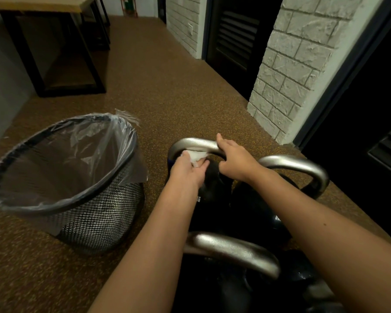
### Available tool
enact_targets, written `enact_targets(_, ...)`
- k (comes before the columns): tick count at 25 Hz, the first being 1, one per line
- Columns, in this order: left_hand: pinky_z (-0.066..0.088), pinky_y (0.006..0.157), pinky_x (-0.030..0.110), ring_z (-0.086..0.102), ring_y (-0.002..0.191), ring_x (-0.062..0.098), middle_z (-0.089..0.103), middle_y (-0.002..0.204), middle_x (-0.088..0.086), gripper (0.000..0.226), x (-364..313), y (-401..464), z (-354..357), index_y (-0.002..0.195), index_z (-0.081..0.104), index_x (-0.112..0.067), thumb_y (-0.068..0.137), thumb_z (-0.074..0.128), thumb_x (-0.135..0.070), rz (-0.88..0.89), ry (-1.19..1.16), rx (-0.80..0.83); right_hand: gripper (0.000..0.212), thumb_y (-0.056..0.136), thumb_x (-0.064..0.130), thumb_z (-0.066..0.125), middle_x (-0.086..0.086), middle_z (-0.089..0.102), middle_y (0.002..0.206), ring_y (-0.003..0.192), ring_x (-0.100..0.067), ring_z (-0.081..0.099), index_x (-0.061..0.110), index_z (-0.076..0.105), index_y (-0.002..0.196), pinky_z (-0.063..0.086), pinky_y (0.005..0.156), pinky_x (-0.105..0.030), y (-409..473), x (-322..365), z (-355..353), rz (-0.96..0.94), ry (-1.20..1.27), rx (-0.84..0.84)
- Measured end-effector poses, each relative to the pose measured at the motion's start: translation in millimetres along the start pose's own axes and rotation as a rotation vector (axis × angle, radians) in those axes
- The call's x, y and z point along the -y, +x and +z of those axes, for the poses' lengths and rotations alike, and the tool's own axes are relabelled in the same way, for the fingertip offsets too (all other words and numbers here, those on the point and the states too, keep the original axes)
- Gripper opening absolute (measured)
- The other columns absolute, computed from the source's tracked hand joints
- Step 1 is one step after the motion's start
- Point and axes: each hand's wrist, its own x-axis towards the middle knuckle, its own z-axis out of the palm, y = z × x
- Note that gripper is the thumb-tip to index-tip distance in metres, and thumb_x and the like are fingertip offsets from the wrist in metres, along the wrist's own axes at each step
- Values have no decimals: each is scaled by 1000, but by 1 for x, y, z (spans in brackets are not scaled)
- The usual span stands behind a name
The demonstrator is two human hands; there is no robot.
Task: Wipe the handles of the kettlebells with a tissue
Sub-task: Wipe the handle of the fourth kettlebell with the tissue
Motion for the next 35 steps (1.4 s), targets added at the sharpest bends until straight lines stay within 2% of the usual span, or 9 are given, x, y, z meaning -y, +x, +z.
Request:
enact_targets(3,24,109,12,38,132,26,41,143,10,41,-17,-11,2,136,38,0,100,38,-20,14,-6,-152,83,82,10,50,-8,12,157,143,-25,17,20,6,151,19,113,-30,0,0,0,11,5,6)
enact_targets(5,32,107,25,43,129,28,47,138,12,41,-18,-15,-5,133,44,-2,97,46,-21,158,228,-185,83,82,11,51,-8,12,157,143,-25,17,20,5,151,18,113,-30,1,0,0,12,6,9)
enact_targets(7,25,111,41,38,132,34,38,144,19,41,-14,-2,-4,139,35,-3,100,37,-16,58,-28,-63,83,82,11,51,-9,12,157,143,-26,17,20,5,151,18,113,-30,0,0,0,11,9,9)
enact_targets(10,24,110,49,43,129,35,38,144,19,42,-5,11,5,142,28,-4,101,32,-15,41,87,-36,80,84,13,50,-10,13,157,143,-26,18,19,6,151,18,113,-28,0,0,-1,-1,1,2)
enact_targets(13,32,107,49,49,123,34,45,139,20,41,6,16,-2,139,33,-4,100,37,-16,83,215,-27,76,89,21,50,-10,15,156,143,-25,19,18,6,151,18,113,-28,0,-1,0,-12,-9,-6)
enact_targets(19,22,111,46,39,132,35,33,146,22,42,-25,10,-3,143,25,-3,102,27,-15,32,41,-46,72,93,32,49,-10,17,156,143,-25,19,19,8,151,17,114,-30,1,-3,0,-8,-6,-6)
enact_targets(21,29,109,37,40,132,32,36,146,19,42,-30,-1,-3,142,26,-2,102,27,-16,81,95,-56,69,94,36,46,-10,17,156,143,-24,19,20,8,150,15,115,-30,2,-3,1,6,14,-3)
enact_targets(27,47,98,40,60,108,31,61,120,19,34,27,-8,14,119,56,2,96,47,-20,379,381,-178,54,100,31,30,-11,19,155,144,-22,16,17,13,150,13,112,-26,1,0,-3,2,61,13)
enact_targets(35,48,96,43,60,107,32,59,119,21,31,38,-18,24,119,52,5,97,46,-16,243,283,-154,52,102,35,20,-12,20,155,145,-19,13,14,16,149,10,113,-26,-2,2,-4,-3,151,22)
